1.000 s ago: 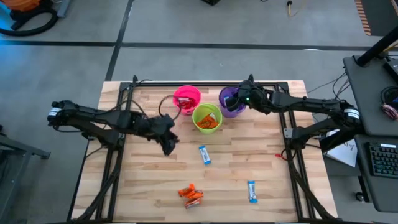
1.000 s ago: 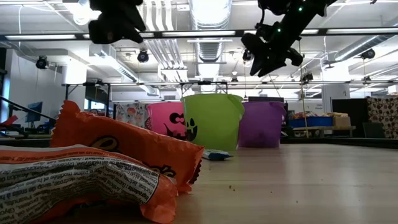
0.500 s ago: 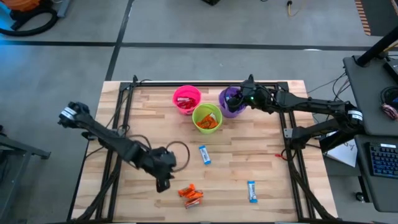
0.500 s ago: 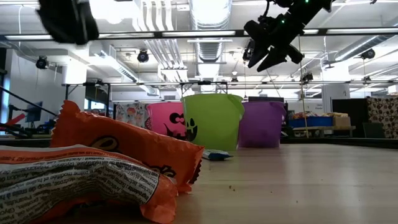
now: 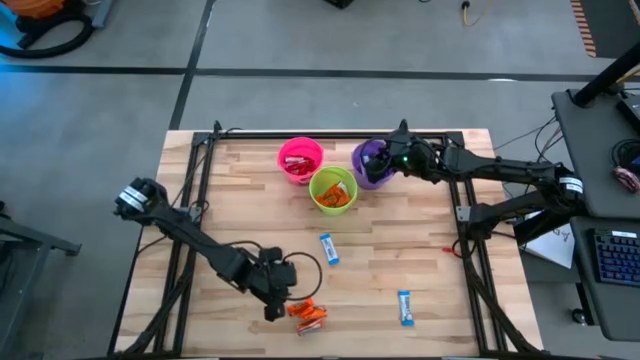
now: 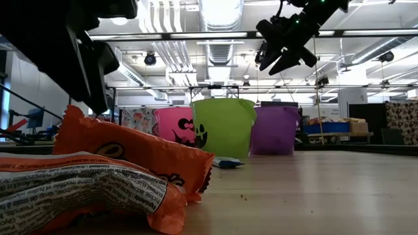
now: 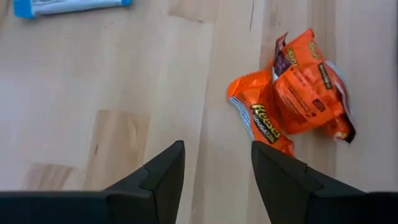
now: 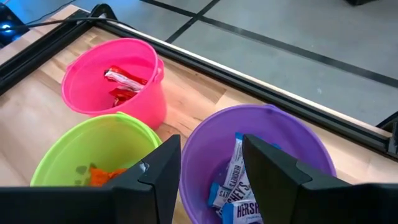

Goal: Sort candy
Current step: Put the orange candy into the green bin

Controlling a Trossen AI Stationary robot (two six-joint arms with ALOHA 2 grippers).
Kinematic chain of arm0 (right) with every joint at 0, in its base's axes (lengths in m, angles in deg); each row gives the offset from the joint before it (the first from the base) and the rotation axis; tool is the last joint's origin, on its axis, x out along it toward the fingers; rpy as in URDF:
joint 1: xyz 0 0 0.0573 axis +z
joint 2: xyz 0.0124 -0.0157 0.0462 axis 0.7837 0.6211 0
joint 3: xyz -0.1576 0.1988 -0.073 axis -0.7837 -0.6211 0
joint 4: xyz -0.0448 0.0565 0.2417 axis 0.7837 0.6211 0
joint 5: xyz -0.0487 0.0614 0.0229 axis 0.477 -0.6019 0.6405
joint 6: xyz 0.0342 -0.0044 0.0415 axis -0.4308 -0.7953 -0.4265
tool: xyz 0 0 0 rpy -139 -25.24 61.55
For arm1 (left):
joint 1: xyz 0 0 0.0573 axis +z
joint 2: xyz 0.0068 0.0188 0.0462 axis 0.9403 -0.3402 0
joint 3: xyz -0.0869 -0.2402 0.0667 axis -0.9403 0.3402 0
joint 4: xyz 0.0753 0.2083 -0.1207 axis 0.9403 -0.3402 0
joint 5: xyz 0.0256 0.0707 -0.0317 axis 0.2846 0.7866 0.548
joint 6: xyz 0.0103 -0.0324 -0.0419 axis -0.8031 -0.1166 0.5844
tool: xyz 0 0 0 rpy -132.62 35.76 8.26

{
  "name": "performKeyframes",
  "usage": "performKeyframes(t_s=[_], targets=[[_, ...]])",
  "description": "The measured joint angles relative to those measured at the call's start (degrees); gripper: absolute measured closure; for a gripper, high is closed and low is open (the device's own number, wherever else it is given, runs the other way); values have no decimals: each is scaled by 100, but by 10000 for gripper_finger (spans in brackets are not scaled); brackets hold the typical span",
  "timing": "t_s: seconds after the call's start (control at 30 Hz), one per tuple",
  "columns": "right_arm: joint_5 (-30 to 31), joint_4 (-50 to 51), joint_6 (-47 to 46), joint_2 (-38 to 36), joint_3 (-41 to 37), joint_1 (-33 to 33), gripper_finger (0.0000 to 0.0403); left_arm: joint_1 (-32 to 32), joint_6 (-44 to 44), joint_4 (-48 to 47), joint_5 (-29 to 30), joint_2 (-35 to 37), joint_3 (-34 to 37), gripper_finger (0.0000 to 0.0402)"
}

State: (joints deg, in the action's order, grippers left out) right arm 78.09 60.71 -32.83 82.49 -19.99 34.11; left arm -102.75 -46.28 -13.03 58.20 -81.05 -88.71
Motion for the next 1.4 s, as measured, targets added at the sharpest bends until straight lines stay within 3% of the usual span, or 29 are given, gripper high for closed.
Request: performKeyframes(t_s=[0.3, 0.9, 1.4], targets=[[-133, 39, 37, 0, -2, 63, 238, -55, 118, 926, -152, -515, -4, 232], [-142, 165, 214, 0, -2, 74, 238, -170, 894, 1426, -471, -1140, -4, 253], [-129, 153, 197, 0, -2, 72, 238, -170, 975, 1323, -615, -1106, -4, 388]])
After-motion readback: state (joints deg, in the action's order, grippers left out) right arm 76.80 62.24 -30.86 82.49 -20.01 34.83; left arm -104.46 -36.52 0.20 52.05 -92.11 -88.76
